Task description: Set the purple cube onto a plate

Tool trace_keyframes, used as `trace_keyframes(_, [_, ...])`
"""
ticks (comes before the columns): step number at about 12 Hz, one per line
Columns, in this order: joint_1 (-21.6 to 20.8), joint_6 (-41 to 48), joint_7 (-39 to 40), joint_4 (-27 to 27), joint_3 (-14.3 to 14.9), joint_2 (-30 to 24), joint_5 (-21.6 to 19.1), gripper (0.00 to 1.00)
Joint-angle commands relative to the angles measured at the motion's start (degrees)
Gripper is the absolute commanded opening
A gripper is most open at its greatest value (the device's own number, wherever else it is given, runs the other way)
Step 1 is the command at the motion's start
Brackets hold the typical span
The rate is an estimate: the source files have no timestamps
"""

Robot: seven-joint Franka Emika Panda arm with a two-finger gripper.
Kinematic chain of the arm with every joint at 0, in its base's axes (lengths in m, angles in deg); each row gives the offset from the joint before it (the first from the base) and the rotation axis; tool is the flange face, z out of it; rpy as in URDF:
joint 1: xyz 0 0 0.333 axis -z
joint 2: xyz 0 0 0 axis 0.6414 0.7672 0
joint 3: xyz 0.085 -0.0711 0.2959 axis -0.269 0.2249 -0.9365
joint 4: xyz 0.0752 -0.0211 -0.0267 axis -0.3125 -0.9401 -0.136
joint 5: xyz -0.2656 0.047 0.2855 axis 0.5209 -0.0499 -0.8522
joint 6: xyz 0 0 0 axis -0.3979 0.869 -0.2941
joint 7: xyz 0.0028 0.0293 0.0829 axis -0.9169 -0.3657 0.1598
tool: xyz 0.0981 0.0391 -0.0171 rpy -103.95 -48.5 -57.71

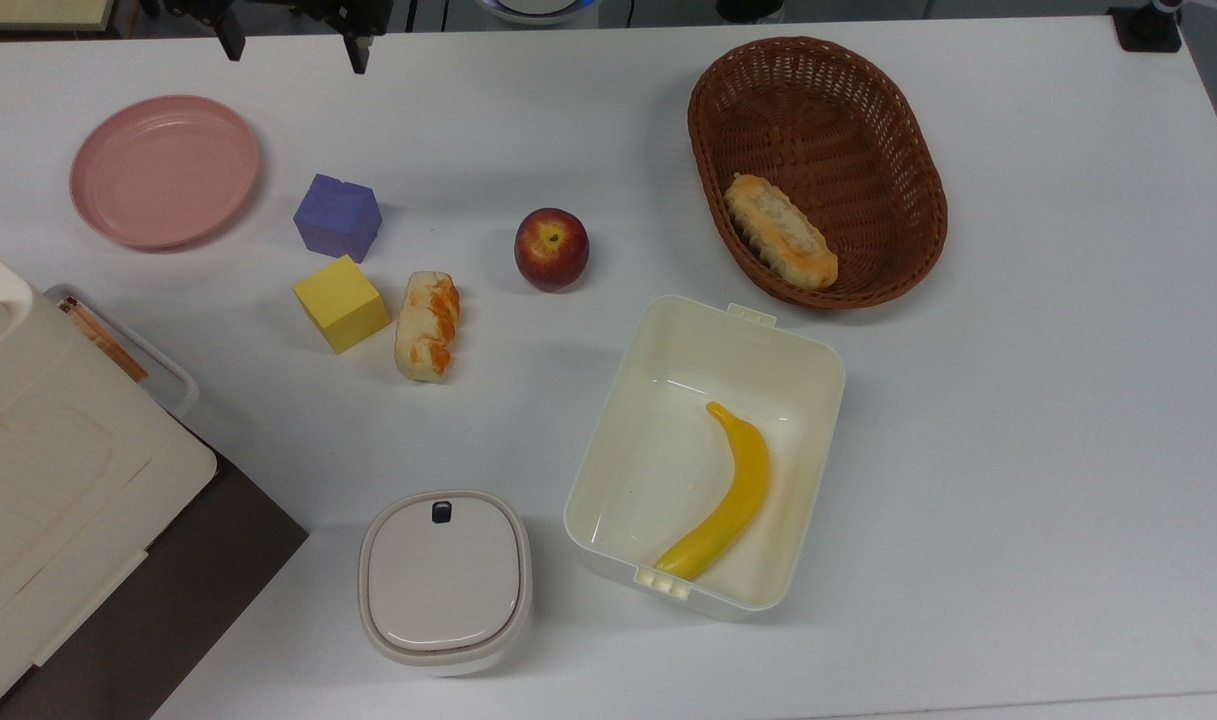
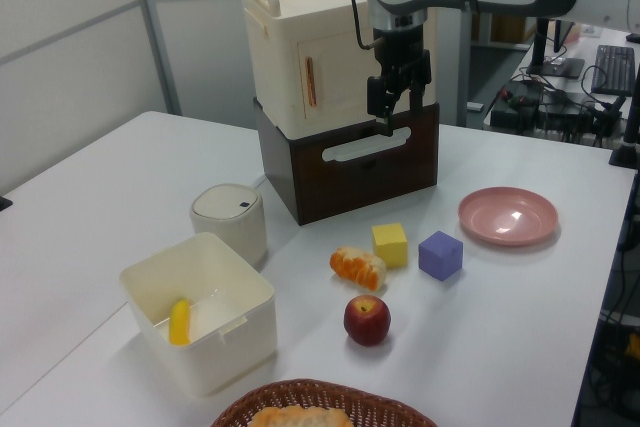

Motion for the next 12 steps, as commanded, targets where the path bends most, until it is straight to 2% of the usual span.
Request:
trace_keyframes(1, [0.8,-0.1,2.6,0.1,0.2,-0.7,-0.1,1.00])
trace_keyframes(6, [-0.7,-0.1,4.1,0.1,0.3,-0.5,0.1,1.00])
trace_keyframes(10, [-6.0,-0.1,5.4,-0.1,5.0,-0.2,-0.2,1.00])
trace_keyframes(12, [-7.2,0.4,5.5,-0.2,5.7,0.0,-0.4,1.00])
